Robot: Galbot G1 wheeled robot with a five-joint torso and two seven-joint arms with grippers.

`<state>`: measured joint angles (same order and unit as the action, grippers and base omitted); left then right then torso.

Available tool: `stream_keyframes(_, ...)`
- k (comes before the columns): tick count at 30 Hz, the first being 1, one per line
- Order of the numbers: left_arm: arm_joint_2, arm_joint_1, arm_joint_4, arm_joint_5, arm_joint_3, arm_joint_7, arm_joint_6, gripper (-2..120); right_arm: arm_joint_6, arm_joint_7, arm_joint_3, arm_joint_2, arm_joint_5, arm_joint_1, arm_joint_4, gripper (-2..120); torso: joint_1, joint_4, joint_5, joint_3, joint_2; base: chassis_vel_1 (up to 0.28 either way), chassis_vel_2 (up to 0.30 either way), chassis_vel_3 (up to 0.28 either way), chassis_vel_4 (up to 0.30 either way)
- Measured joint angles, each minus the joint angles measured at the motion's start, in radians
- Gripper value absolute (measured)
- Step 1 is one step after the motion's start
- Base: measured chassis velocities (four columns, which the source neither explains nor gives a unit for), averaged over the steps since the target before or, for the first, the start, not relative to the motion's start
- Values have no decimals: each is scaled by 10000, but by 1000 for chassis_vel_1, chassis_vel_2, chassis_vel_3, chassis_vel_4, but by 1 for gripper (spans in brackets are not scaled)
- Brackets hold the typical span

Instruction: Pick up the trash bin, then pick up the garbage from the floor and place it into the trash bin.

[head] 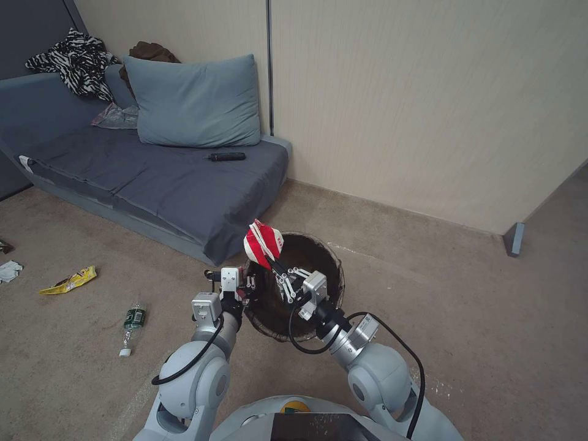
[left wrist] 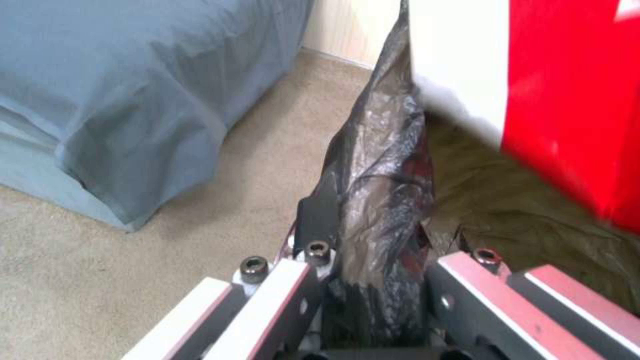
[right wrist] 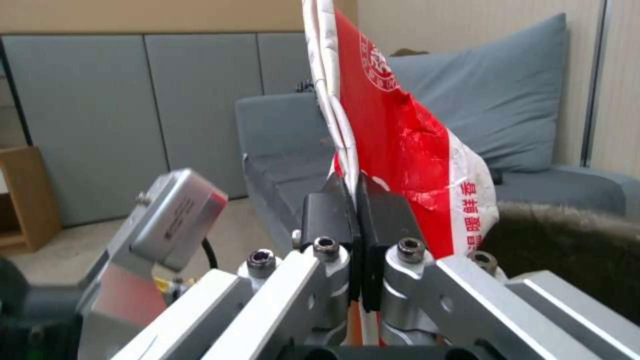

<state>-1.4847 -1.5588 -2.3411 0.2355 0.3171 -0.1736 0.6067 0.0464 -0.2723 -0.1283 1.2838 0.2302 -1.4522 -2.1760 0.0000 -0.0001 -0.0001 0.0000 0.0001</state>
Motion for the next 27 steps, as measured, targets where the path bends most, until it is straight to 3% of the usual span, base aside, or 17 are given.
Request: stream_keyframes(27,12,114,-38,161,450,-17,-4,3,602,-148,-193,-83,-570,-603,472,0,0,1,1,0,-1,0,0,0,0)
